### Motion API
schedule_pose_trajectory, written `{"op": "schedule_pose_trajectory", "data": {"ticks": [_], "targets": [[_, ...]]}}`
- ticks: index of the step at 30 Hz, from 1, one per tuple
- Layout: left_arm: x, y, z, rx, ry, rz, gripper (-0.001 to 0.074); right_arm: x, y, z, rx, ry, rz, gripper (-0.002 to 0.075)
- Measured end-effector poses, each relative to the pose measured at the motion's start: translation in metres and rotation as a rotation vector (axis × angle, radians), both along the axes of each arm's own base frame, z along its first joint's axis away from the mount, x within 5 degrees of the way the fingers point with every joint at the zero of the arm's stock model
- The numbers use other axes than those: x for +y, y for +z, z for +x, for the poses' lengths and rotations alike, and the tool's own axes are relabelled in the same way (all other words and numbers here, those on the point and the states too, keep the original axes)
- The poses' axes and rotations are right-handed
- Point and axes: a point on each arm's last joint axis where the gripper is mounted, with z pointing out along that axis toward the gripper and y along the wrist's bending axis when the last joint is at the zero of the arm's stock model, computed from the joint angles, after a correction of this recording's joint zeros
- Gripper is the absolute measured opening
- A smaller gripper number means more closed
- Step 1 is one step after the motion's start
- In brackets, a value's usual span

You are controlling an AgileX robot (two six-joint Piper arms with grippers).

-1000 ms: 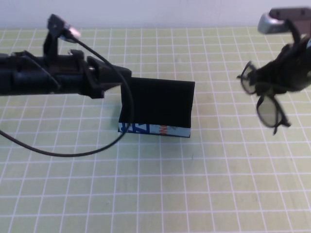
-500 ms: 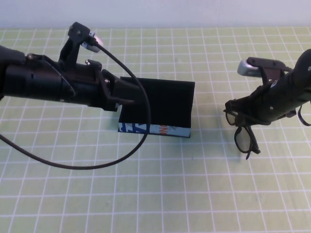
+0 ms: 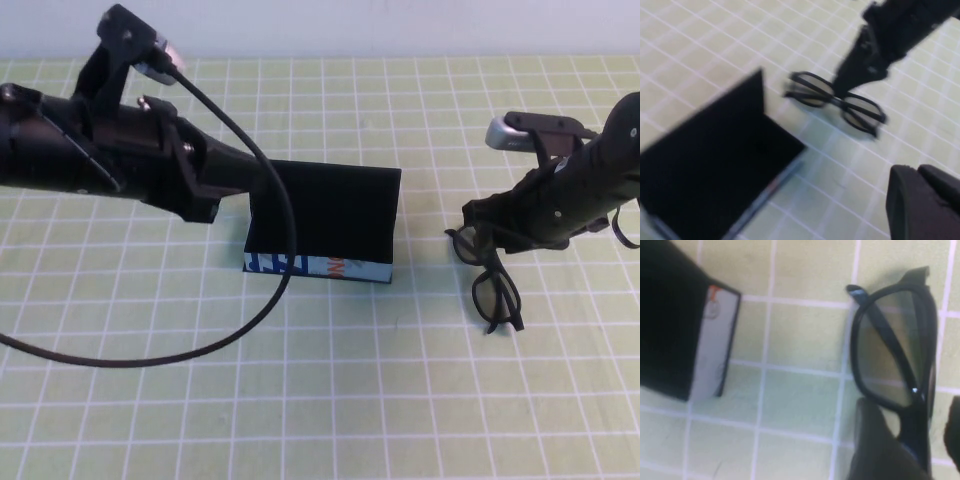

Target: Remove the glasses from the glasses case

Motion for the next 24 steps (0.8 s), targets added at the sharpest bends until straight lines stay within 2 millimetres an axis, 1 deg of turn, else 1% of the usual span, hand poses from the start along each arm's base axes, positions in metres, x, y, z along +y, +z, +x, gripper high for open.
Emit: {"op": "schedule_pose_trajectory", "data": {"ticks": [2,4,7,9,11,14,15,17,20,22,24], "targets": [[0.003,0.006,0.003,-0.049,0.069,0.003,-0.0004,0.000,0.009,-0.003,0.002,0.010,0.004,0.0253],[0.007,0.011,0.009,-0.095,0.155,-0.006,-0.0004,-0.001,0.024,-0.011,-0.001,0.024,0.009,0.0197],[0.011,0.018,0.012,-0.131,0.240,-0.040,-0.0004,-0.004,0.052,-0.028,-0.009,0.060,0.015,0.0076],[0.012,0.023,0.007,-0.145,0.256,-0.051,-0.0004,-0.007,0.075,-0.044,-0.029,0.086,0.021,0.0024],[0.016,0.027,-0.003,-0.168,0.280,-0.057,-0.0004,-0.011,0.092,-0.064,-0.059,0.097,0.025,0.0004],[0.028,0.034,-0.027,-0.233,0.367,-0.075,-0.0004,-0.019,0.111,-0.106,-0.105,0.113,0.029,-0.0006],[0.033,0.039,-0.041,-0.266,0.403,-0.093,-0.0004,-0.022,0.114,-0.121,-0.119,0.117,0.032,-0.0008],[0.042,0.038,-0.064,-0.295,0.460,-0.118,-0.0004,-0.029,0.118,-0.151,-0.145,0.125,0.038,-0.0010],[0.056,0.033,-0.105,-0.347,0.532,-0.166,-0.0004,-0.041,0.117,-0.198,-0.188,0.130,0.048,-0.0011],[0.064,0.025,-0.129,-0.382,0.566,-0.183,-0.0004,-0.050,0.113,-0.231,-0.227,0.133,0.056,-0.0011],[0.071,0.013,-0.153,-0.412,0.593,-0.200,-0.0004,-0.058,0.107,-0.260,-0.276,0.126,0.072,-0.0011]]}}
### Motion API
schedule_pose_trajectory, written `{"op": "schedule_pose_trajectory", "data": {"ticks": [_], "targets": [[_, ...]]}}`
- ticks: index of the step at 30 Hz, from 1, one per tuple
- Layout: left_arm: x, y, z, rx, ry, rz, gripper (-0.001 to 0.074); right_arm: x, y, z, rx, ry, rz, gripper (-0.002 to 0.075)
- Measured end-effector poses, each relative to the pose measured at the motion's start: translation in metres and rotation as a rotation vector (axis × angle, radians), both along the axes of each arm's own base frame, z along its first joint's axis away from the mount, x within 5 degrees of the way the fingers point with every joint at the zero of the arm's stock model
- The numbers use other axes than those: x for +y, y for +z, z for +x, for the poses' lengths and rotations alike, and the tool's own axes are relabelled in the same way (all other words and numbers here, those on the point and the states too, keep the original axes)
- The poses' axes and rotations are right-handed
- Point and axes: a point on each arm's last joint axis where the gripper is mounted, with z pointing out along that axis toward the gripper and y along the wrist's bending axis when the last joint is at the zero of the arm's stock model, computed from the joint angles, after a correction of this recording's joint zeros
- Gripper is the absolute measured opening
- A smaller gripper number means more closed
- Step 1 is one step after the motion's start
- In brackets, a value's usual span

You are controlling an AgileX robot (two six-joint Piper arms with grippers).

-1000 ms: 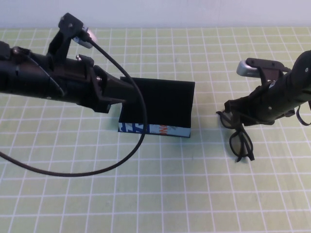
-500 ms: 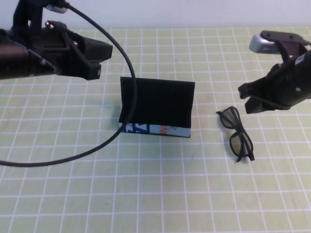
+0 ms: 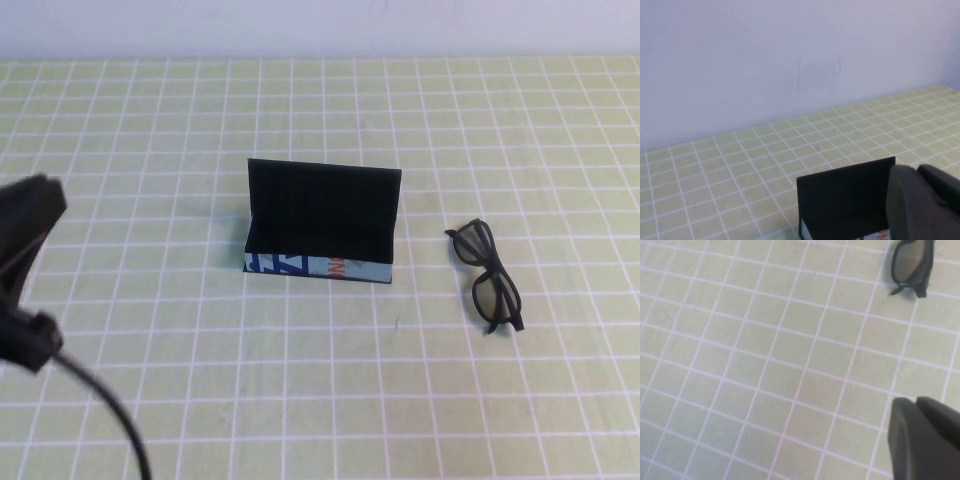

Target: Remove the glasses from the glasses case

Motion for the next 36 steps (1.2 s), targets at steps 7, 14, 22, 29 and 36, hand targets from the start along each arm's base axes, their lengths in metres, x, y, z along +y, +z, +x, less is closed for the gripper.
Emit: {"op": "schedule_pose_trajectory", "data": {"ticks": [7,14,22,29,36], "targets": [[0.015,-0.051,-0.048,-0.047,0.058,-0.048,-0.0004,-0.017,-0.008,-0.058,-0.192,-0.006,0.050,-0.0011],[0.026,-0.105,-0.067,-0.048,0.129,-0.066,-0.0004,-0.022,-0.018,-0.062,-0.424,-0.090,0.159,-0.0011],[0.033,-0.150,-0.066,0.039,0.221,-0.062,-0.0004,-0.028,-0.047,-0.042,-0.610,-0.236,0.237,-0.0015],[0.034,-0.150,-0.066,0.036,0.228,-0.059,-0.0004,-0.028,-0.051,-0.041,-0.623,-0.251,0.243,-0.0016],[0.034,-0.150,-0.066,0.035,0.228,-0.057,-0.0004,-0.027,-0.053,-0.041,-0.598,-0.241,0.239,-0.0016]]}}
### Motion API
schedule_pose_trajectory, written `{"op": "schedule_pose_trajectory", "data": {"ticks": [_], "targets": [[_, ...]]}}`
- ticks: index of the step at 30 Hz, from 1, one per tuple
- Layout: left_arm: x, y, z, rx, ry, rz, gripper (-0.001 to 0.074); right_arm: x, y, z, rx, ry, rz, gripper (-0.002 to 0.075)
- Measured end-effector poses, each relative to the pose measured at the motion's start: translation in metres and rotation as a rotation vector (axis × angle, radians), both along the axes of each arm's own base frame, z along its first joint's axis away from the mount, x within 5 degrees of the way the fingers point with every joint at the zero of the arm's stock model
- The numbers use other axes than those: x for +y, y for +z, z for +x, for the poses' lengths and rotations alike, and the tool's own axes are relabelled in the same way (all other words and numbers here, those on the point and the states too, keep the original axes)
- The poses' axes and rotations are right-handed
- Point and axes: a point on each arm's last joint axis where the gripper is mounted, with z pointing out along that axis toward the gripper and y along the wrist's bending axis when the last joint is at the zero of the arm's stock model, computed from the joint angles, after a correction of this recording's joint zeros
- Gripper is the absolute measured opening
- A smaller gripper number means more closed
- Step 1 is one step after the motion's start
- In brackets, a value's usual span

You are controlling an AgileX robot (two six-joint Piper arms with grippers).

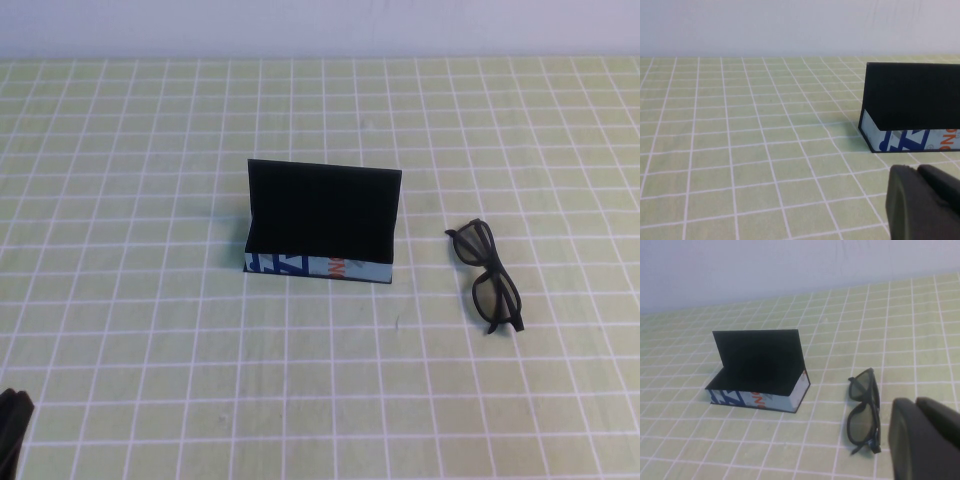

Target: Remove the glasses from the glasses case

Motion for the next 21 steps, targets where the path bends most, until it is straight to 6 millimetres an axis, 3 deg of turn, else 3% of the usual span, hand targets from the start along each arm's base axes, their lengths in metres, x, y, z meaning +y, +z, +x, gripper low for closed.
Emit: {"op": "schedule_pose_trajectory", "data": {"ticks": [6,9,14,18,21], "targets": [[0.000,0.000,0.000,0.000,0.000,0.002,-0.0004,-0.003,0.000,0.000,-0.046,-0.013,-0.078,-0.0016],[0.000,0.000,0.000,0.000,0.000,0.002,-0.0004,-0.011,-0.007,-0.001,-0.104,-0.108,-0.128,-0.0016],[0.000,0.000,0.000,0.000,0.000,0.002,-0.0004,-0.025,-0.041,-0.008,-0.114,-0.299,-0.150,-0.0016],[0.000,0.000,0.000,0.000,-0.002,0.002,-0.0004,-0.026,-0.068,-0.015,-0.116,-0.316,-0.141,-0.0016],[0.000,0.000,0.000,0.000,-0.003,0.002,-0.0004,-0.025,-0.075,-0.017,-0.067,-0.296,-0.146,-0.0016]]}}
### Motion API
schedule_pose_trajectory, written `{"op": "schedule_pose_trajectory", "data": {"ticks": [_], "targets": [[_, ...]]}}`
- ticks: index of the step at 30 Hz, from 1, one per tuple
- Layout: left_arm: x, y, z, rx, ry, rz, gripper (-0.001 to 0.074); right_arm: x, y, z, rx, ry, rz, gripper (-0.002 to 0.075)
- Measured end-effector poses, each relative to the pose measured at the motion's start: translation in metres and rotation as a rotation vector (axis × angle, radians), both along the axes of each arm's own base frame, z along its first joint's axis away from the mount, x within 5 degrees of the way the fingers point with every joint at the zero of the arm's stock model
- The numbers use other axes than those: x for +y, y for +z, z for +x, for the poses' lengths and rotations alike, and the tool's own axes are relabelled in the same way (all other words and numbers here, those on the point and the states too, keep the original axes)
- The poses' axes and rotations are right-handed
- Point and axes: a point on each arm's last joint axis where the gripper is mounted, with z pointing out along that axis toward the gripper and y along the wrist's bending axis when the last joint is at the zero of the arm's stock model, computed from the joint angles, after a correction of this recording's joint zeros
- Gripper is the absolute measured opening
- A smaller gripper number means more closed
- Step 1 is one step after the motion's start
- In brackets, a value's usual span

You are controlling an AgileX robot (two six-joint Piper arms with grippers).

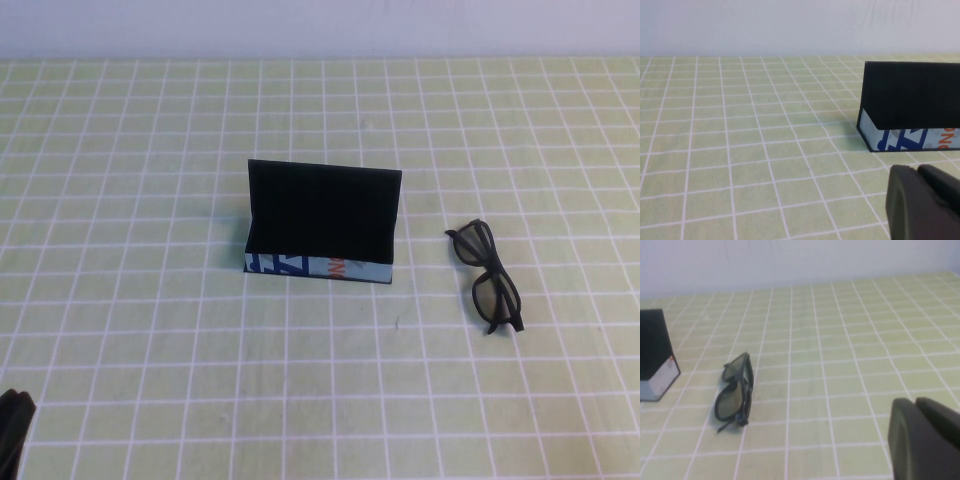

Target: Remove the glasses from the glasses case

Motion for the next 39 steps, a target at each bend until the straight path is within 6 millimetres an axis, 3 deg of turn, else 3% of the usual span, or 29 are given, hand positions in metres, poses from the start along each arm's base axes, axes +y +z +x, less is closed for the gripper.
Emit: {"op": "schedule_pose_trajectory", "data": {"ticks": [7,32,39], "targets": [[0.0000,0.0000,0.0000,0.000,0.000,0.000,-0.0004,0.0025,-0.0113,-0.0020,0.116,0.027,-0.003,-0.0016],[0.0000,0.0000,0.0000,0.000,0.000,0.002,-0.0004,0.0027,-0.0117,-0.0021,0.120,0.028,-0.003,-0.0016],[0.0094,0.0013,0.0025,-0.040,0.104,0.102,-0.0004,0.0027,-0.0117,-0.0021,0.120,0.028,-0.003,-0.0016]]}}
